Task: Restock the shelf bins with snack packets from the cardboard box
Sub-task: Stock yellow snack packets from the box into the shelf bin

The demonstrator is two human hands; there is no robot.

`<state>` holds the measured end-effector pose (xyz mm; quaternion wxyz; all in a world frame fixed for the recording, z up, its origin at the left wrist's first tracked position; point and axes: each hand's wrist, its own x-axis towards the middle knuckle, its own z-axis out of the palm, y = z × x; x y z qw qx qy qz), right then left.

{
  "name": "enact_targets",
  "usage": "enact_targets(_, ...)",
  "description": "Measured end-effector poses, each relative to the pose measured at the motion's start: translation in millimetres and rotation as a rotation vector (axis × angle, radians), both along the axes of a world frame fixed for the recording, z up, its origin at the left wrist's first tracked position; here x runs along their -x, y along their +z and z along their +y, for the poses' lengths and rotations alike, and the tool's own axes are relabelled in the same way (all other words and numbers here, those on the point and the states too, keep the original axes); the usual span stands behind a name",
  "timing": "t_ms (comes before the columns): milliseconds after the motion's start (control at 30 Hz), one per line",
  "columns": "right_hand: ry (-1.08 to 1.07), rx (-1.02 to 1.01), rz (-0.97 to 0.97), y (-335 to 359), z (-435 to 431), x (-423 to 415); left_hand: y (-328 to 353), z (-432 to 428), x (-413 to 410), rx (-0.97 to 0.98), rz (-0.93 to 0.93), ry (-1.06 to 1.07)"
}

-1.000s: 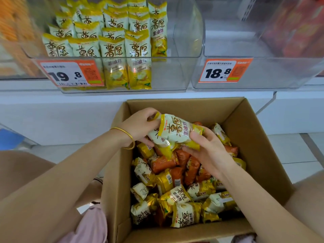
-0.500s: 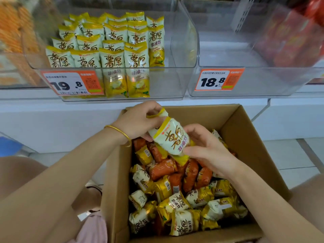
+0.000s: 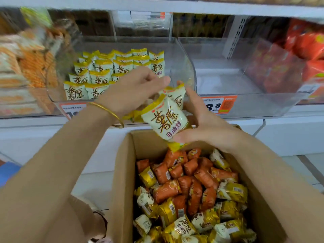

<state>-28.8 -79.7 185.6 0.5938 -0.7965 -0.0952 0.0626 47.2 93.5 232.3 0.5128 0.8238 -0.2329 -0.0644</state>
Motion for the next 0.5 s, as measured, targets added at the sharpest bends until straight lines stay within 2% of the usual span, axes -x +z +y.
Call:
enact_targets(100, -0.056, -0.099, -0.026, 31, 1, -27, 18, 2, -21, 0.271, 0.023, 0.024)
enact_targets(200, -0.100, -0.173, 0.002, 47, 7, -54, 19, 3, -40, 0.461, 0.132, -0.002)
enact_targets(367, -0.111, -0.210, 0.076, 49, 17, -83, 16, 3, -56, 0.627, 0.274, 0.041)
enact_targets(500, -0.126, -0.236, 0.084, 45, 20, -102, 11, 4, -65, 0.661, 0.303, -0.030)
